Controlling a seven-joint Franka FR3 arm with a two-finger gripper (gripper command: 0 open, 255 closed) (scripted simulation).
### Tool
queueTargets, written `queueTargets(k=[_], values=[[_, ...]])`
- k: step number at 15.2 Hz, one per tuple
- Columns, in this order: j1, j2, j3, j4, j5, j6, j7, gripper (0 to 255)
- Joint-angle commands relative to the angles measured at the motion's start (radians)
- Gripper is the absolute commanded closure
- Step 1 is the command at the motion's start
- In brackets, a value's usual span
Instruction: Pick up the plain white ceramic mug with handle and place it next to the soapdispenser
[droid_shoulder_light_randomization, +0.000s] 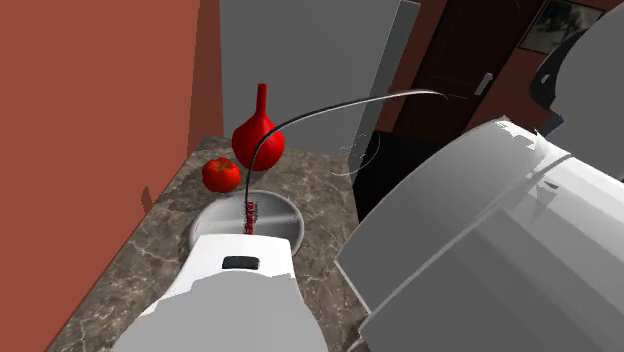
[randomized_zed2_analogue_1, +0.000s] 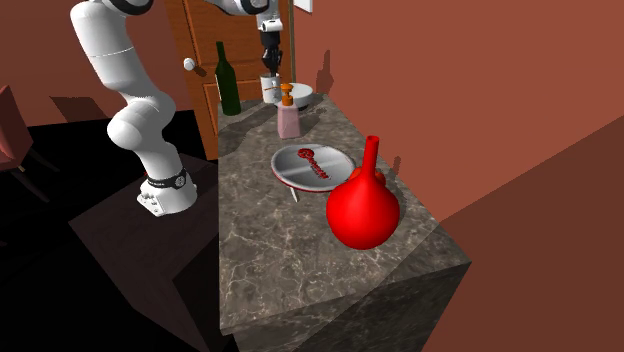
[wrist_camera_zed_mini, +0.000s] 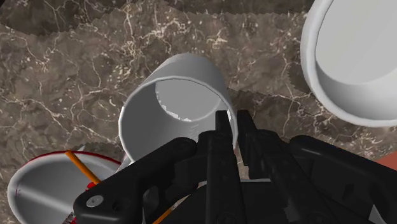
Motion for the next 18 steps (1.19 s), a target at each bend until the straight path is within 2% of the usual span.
queueTargets(k=[1, 10, 18], values=[[0.000, 0.008, 0.003, -0.019, -0.006, 0.025, 0.004, 255], [0.001, 0.052, 0.018, -0.110, -0.042, 0.144, 0.036, 255], [0.004, 0.115, 0.029, -0.176, -0.101, 0.246, 0.083, 255]])
